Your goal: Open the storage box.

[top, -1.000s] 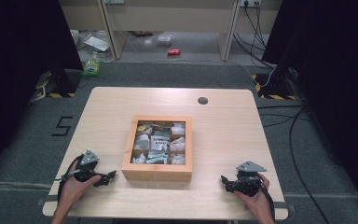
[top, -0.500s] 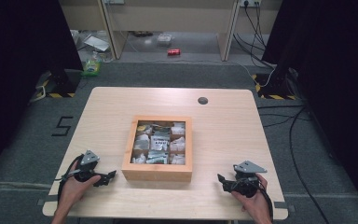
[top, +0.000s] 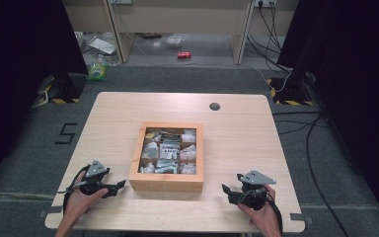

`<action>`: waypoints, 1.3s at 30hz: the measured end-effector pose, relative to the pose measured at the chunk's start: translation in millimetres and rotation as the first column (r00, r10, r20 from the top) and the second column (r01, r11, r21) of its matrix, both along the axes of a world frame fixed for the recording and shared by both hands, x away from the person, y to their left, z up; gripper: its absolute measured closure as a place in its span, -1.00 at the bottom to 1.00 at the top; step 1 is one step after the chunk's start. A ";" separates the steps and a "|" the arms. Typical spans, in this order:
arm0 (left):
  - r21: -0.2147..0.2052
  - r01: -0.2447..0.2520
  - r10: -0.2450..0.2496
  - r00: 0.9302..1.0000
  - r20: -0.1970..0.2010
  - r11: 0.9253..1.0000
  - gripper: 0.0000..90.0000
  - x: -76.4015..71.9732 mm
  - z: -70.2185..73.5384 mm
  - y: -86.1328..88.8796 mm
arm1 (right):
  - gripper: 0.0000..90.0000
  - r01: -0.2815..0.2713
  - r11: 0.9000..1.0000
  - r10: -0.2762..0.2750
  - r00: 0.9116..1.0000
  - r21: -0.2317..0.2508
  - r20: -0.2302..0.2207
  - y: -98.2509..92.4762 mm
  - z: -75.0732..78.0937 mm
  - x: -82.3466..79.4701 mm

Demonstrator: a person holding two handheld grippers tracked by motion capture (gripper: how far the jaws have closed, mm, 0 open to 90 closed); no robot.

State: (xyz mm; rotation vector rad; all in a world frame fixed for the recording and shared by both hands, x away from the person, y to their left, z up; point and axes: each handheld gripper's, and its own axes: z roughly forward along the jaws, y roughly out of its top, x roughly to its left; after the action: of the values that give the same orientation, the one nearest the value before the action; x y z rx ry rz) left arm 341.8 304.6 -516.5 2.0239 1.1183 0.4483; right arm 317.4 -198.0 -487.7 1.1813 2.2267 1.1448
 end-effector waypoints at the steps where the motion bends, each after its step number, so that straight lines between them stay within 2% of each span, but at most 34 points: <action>1: -0.017 0.013 -0.013 1.000 -0.001 1.000 -0.66 -2.6 1.4 -2.1 | -0.34 -0.006 1.000 0.006 1.000 0.000 0.004 1.0 0.7 -0.2; 4: -0.014 0.016 -0.016 1.000 0.008 1.000 -0.66 -9.8 6.0 -4.0 | -0.34 -0.017 1.000 0.017 1.000 0.009 0.011 5.1 4.1 -2.0; 11: -0.054 0.024 -0.022 0.999 0.027 0.998 -0.66 -23.8 13.9 -7.7 | -0.31 -0.039 0.999 0.038 0.999 0.022 0.019 12.0 8.4 -3.6; 13: -0.065 0.036 -0.033 0.998 0.049 0.997 -0.65 -27.7 21.8 -12.3 | -0.30 -0.048 0.999 0.047 0.999 0.025 0.022 16.6 10.3 -4.5; 17: -0.085 0.065 -0.060 0.996 0.065 0.994 -0.57 -31.4 27.8 -17.2 | -0.28 -0.062 0.998 0.061 0.998 0.028 0.028 19.9 11.8 -5.8; 20: -0.104 0.095 -0.088 0.994 0.072 0.990 -0.49 -34.6 31.4 -24.4 | -0.24 -0.075 0.997 0.074 0.997 0.031 0.025 23.6 12.4 -6.3; 24: -0.103 0.098 -0.089 0.992 0.092 0.990 -0.38 -36.0 34.0 -27.4 | -0.22 -0.086 0.996 0.085 0.996 0.031 0.024 26.8 11.9 -6.2; 29: -0.129 0.105 -0.092 0.990 0.107 0.986 -0.19 -36.6 36.4 -30.5 | -0.19 -0.104 0.993 0.103 0.994 0.052 0.022 32.1 12.2 -5.6; 31: -0.129 0.108 -0.093 0.989 0.117 0.986 -0.06 -36.8 36.7 -32.6 | -0.16 -0.115 0.992 0.114 0.993 0.054 0.025 36.6 13.0 -5.5; 38: -0.116 0.139 -0.124 0.983 0.133 0.983 0.12 -36.3 36.8 -41.2 | -0.09 -0.146 0.986 0.145 0.989 0.074 0.026 48.0 13.5 -4.4; 39: -0.109 0.149 -0.134 0.982 0.136 0.983 0.14 -36.2 36.7 -43.0 | -0.05 -0.163 0.984 0.161 0.986 0.069 0.035 50.9 13.4 -4.5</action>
State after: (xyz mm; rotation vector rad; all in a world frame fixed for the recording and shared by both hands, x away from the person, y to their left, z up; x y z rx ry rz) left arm 305.6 261.7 -479.8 1.9270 0.8958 0.4223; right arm 312.9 -147.0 -474.2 1.0180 2.3116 1.3070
